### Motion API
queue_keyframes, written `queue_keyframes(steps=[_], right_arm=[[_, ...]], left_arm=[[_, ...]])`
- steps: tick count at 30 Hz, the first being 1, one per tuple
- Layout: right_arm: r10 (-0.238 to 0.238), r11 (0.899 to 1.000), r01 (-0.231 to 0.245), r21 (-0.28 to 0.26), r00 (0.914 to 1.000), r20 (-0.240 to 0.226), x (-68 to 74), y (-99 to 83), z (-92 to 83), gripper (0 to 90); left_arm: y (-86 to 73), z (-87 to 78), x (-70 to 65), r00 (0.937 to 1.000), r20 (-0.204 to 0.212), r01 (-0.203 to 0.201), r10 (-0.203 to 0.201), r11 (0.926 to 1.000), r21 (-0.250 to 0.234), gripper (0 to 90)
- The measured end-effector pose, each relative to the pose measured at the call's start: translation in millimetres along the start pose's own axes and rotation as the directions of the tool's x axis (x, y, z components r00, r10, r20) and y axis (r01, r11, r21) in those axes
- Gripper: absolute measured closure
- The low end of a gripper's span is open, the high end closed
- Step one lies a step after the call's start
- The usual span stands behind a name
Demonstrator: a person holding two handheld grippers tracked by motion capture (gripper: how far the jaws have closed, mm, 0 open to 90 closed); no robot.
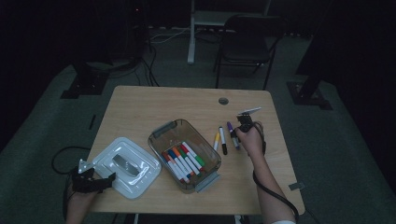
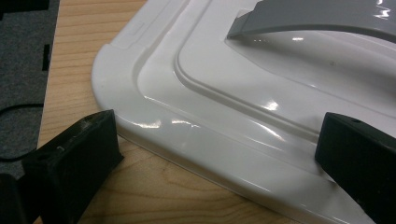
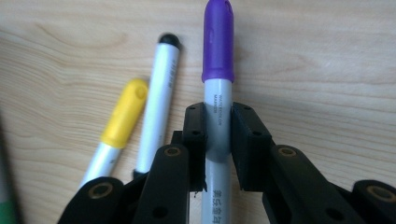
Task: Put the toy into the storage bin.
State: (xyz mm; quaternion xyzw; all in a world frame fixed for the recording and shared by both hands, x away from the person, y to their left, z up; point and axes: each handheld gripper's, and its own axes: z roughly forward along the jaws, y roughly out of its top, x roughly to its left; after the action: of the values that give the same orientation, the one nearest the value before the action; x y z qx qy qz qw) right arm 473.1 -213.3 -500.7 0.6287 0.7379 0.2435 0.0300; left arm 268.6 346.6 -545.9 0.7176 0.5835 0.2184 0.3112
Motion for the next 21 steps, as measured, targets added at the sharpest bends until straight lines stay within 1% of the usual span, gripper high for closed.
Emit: queue_keyframes(steps=[1,5,7,9,12,14,15,18,19,20,21], right_arm=[[-0.002,1.0,0.002,-0.015,0.9999,-0.01,0.3,-0.5,-4.4,76.6],[-0.003,0.999,0.001,-0.038,0.9985,-0.054,4.6,-1.9,-18.9,76.6],[-0.004,0.999,0.001,-0.054,0.9979,-0.065,7.2,-2.1,-26.5,76.6],[-0.018,0.998,0.013,-0.062,0.9965,-0.082,10.4,-2.2,-33.2,76.6],[-0.037,0.996,0.03,-0.079,0.9953,-0.09,16.3,-3.0,-43.8,76.6],[-0.045,0.995,0.035,-0.092,0.9931,-0.109,20.9,-3.7,-51.3,76.6],[-0.054,0.993,0.042,-0.108,0.9915,-0.118,24.4,-4.1,-56.6,76.6],[-0.082,0.989,0.063,-0.134,0.987,-0.138,33.7,-4.3,-68.7,76.6],[-0.094,0.987,0.073,-0.142,0.9847,-0.147,37.2,-4.4,-73.0,76.6],[-0.1,0.985,0.074,-0.154,0.9812,-0.165,41.0,-4.6,-77.2,76.6],[-0.108,0.983,0.08,-0.165,0.9789,-0.173,44.7,-4.9,-81.1,76.6]], left_arm=[[0.0,0.0,0.0,1.0,0.0,0.0,0.0,1.0,0.0,0.5],[0.0,0.0,0.0,1.0,0.0,0.0,0.0,1.0,0.0,0.5],[0.0,0.0,0.0,1.0,0.0,0.0,0.0,1.0,0.0,0.5],[0.0,0.0,0.0,1.0,0.0,0.0,0.0,1.0,0.0,0.5],[0.0,0.0,0.0,1.0,0.0,0.0,0.0,1.0,0.0,0.5],[0.0,0.0,0.0,1.0,0.0,0.0,0.0,1.0,0.0,0.5],[0.0,0.0,0.0,1.0,0.0,0.0,0.0,1.0,0.0,0.5],[0.0,0.0,0.0,1.0,0.0,0.0,0.0,1.0,0.0,0.5],[0.0,0.0,0.0,1.0,0.0,0.0,0.0,1.0,0.0,0.5],[0.0,0.0,0.0,1.0,0.0,0.0,0.0,1.0,0.0,0.5],[0.0,0.0,0.0,1.0,0.0,0.0,0.0,1.0,0.0,0.5]])
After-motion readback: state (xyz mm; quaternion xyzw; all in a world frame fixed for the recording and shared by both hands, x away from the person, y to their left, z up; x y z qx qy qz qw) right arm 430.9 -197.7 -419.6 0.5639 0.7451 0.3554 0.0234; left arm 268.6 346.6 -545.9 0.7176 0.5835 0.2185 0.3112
